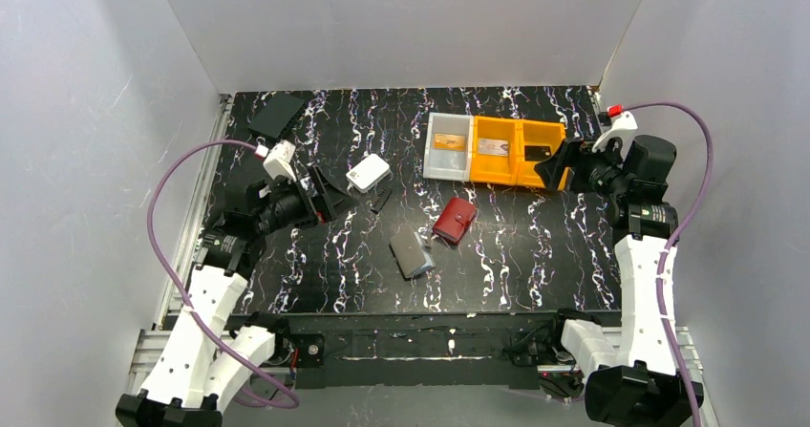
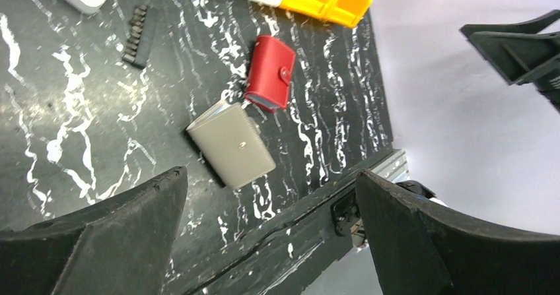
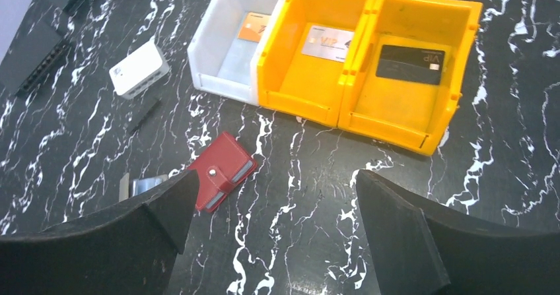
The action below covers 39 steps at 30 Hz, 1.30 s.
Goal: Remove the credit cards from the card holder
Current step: Reset both arms
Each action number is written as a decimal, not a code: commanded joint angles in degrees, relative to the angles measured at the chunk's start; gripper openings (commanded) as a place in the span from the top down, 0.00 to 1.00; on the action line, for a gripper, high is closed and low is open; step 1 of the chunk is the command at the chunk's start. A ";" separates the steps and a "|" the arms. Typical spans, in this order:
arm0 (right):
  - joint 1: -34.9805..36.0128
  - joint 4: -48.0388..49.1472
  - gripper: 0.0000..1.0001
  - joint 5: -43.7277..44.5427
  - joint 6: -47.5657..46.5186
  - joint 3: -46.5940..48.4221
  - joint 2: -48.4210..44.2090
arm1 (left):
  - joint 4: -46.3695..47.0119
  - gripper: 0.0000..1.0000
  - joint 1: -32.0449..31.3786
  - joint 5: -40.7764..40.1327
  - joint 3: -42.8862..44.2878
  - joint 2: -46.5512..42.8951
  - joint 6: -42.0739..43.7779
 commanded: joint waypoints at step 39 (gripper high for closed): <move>-3.64 2.90 0.01 -1.77 5.80 1.50 0.73 | -0.74 0.02 0.47 -1.57 -5.17 -7.43 1.14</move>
